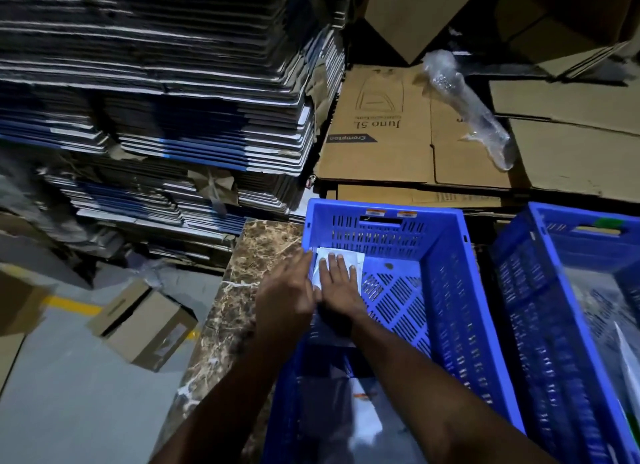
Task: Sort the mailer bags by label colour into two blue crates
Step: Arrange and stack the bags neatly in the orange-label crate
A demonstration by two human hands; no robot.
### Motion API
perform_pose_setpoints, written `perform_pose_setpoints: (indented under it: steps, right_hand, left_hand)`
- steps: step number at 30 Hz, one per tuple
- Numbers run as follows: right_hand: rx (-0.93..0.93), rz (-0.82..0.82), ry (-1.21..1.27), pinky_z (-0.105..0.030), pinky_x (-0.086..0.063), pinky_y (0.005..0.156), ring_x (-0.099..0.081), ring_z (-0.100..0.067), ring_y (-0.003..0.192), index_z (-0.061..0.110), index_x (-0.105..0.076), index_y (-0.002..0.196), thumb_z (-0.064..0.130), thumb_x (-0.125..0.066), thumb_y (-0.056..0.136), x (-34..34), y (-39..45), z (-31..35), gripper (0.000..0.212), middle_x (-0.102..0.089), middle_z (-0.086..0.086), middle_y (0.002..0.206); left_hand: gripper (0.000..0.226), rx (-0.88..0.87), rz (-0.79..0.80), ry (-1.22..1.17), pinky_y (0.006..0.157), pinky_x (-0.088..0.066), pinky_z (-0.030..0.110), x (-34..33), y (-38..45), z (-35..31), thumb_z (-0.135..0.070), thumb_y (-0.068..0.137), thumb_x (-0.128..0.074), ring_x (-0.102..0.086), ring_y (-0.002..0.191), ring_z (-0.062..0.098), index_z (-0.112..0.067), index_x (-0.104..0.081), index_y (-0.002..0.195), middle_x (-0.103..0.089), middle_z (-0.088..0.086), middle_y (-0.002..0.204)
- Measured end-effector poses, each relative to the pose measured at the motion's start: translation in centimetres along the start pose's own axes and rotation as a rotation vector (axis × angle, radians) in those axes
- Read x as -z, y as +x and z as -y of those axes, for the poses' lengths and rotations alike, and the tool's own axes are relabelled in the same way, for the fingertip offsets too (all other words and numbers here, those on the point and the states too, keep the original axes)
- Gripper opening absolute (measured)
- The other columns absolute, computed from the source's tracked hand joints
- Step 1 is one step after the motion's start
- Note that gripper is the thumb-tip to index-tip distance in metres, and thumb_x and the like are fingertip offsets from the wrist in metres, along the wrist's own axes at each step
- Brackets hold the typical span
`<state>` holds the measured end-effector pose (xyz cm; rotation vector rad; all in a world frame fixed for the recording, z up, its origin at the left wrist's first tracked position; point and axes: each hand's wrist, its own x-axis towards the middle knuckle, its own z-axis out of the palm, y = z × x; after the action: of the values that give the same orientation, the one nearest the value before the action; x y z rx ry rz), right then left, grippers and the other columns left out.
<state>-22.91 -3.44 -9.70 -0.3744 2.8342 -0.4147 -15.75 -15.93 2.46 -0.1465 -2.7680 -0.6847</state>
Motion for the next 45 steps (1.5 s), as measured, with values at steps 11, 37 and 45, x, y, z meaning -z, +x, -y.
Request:
perform_pose_setpoints:
  steps: [11,37,45]
  right_hand:
    - [0.023,0.051,-0.109,-0.053,0.009,0.12,0.013,-0.032,0.151,0.011,-0.004,0.157,0.045,-0.034,0.099,0.1,1.5,-1.0,0.073,0.008,-0.015,0.164]
    - [0.03,-0.059,0.099,-0.045,-0.042,0.1,-0.048,-0.036,0.123,0.014,-0.043,0.134,0.036,-0.048,0.091,5.6,-9.3,-2.5,0.048,-0.051,-0.017,0.131]
    - [0.03,0.63,0.022,-0.029,-0.039,0.106,-0.05,-0.024,0.13,0.022,-0.044,0.144,0.051,-0.082,0.071,6.4,-21.8,-3.4,0.087,-0.052,-0.001,0.143]
  left_hand:
    - [0.056,-0.04,0.105,0.145,0.094,-0.051,0.035,-0.4,0.3,0.4,-0.016,0.084,-0.037,-0.06,0.12,0.025,-0.004,-0.054,0.136,-0.056,0.018,0.137]
    - [0.046,0.026,0.02,0.2,0.111,-0.035,0.029,1.1,-0.6,-1.5,-0.015,0.1,-0.038,-0.041,0.138,0.016,-0.02,-0.045,0.145,-0.046,-0.002,0.149]
    - [0.026,-0.141,-0.06,0.173,0.077,-0.052,0.033,1.0,-0.7,-1.4,-0.008,0.076,-0.061,-0.061,0.092,0.026,-0.014,-0.071,0.099,-0.071,0.007,0.092]
